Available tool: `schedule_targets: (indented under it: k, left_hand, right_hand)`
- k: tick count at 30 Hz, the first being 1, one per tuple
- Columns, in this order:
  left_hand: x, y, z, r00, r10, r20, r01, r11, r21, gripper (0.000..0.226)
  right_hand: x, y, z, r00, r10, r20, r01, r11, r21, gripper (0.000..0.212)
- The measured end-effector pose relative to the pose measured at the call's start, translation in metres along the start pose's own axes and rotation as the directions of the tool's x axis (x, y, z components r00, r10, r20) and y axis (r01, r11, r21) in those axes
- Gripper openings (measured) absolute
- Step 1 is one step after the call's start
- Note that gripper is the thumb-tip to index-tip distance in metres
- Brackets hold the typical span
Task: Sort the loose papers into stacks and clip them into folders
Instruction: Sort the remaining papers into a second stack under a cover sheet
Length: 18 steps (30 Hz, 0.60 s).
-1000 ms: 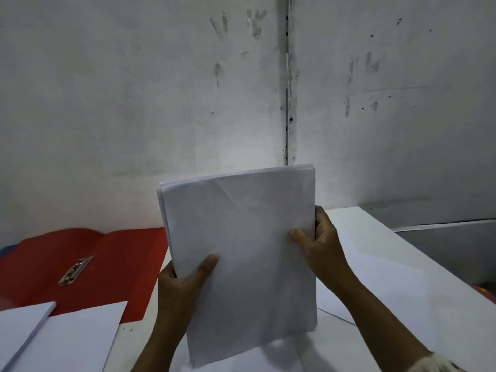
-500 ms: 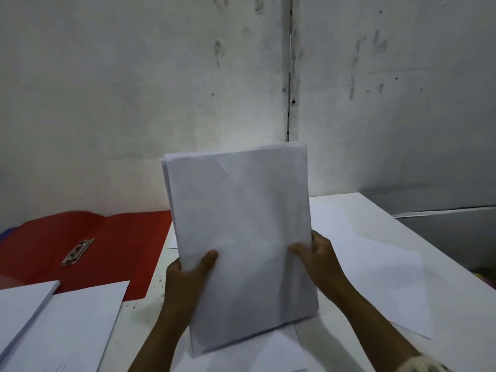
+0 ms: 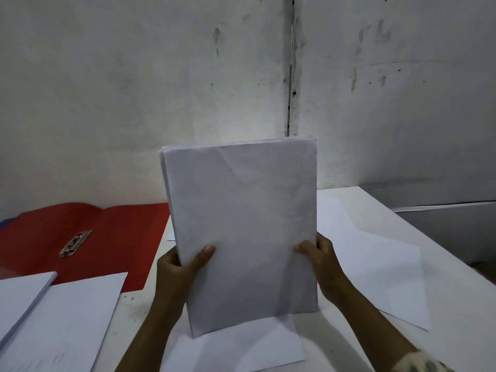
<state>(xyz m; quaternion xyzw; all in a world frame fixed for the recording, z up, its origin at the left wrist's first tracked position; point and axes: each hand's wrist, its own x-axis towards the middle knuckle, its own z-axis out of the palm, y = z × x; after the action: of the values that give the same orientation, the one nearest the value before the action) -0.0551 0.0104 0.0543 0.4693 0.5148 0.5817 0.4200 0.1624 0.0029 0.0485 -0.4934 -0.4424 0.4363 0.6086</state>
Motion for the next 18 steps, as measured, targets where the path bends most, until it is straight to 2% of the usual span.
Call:
schedule_targets:
  k: [7, 10, 11, 14, 16, 18]
  left_hand:
    - [-0.009, -0.001, 0.006, 0.998, -0.039, -0.042, 0.039, 0.999, 0.012, 0.100]
    - [-0.012, -0.001, 0.009, 0.999, -0.029, -0.017, 0.030, 0.999, 0.033, 0.109]
    - [-0.012, -0.003, 0.010, 1.000, -0.029, -0.009, 0.029, 0.999, 0.031, 0.100]
    - [-0.004, -0.009, 0.007, 0.999, -0.025, -0.026, 0.025, 1.000, 0.009, 0.041]
    - [0.000, -0.013, 0.005, 1.000, -0.027, -0.005, 0.027, 1.000, -0.002, 0.033]
    - [0.002, -0.016, 0.006, 0.998, -0.049, 0.027, 0.049, 0.999, 0.022, 0.032]
  right_hand:
    - [-0.001, 0.003, 0.004, 1.000, 0.015, 0.009, -0.015, 1.000, 0.025, 0.028]
    - [-0.002, 0.004, 0.004, 1.000, 0.025, -0.006, -0.025, 1.000, 0.002, 0.028]
    - [-0.003, 0.004, 0.005, 1.000, 0.029, -0.005, -0.029, 0.999, -0.016, 0.026]
    - [0.000, 0.000, 0.007, 1.000, 0.025, 0.012, -0.024, 0.992, -0.125, 0.018]
    - [0.003, -0.004, 0.003, 1.000, 0.017, 0.020, -0.013, 0.980, -0.199, 0.024]
    - [0.004, -0.007, -0.004, 1.000, 0.013, 0.019, -0.008, 0.965, -0.262, 0.021]
